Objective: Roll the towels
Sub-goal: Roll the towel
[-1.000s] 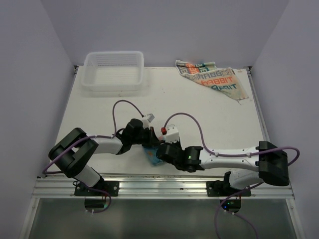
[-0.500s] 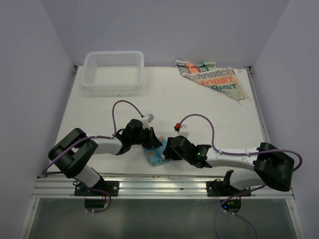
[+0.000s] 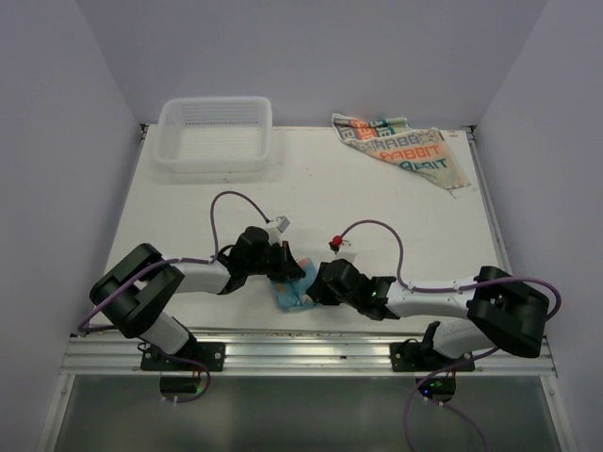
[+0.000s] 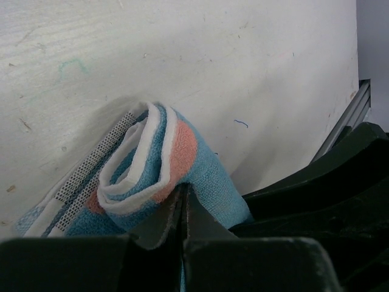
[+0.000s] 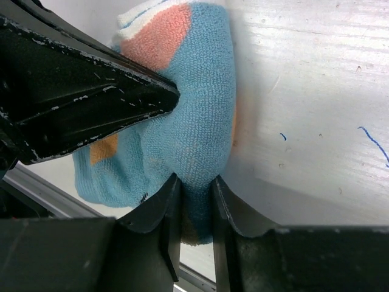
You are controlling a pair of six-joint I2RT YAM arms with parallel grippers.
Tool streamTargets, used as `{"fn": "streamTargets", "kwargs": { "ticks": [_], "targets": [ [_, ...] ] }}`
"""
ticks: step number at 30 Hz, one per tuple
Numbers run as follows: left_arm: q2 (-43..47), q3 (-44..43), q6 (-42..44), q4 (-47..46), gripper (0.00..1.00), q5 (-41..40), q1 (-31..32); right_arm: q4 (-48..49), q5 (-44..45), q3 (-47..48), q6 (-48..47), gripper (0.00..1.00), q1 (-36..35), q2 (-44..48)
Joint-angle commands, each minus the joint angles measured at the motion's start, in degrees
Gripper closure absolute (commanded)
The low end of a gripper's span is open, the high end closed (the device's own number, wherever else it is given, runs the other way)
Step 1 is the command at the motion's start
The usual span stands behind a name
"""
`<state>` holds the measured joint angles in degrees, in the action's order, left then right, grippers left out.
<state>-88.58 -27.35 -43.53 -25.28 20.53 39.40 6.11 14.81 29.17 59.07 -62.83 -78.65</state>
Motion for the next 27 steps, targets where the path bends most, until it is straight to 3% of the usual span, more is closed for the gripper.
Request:
{"fn": "streamTargets", "kwargs": {
  "ticks": [1, 10, 15, 27],
  "targets": [
    [-1.16, 1.43, 1.95, 6.73, 1.00, -4.19, 0.06, -3.73, -0.93, 0.00, -1.05, 0.79, -0.28, -0.19],
    [4.63, -8.06, 6.43, 18.94, 0.99, -10.86, -0.11, -15.06, 5.49, 8.00, -11.33, 0.89, -0.80, -0.71],
    [7.01, -14.20, 8.19, 24.92, 0.95, -13.59, -0.64, -20.87, 14.69, 11.43, -15.73, 0.90, -4.31, -2.29],
    [11.14, -15.01, 7.58, 27.39, 0.98, -12.36, -0.64, -40.46, 35.63, 29.96, -17.67, 0.90, -15.83, -17.14]
  ]
}}
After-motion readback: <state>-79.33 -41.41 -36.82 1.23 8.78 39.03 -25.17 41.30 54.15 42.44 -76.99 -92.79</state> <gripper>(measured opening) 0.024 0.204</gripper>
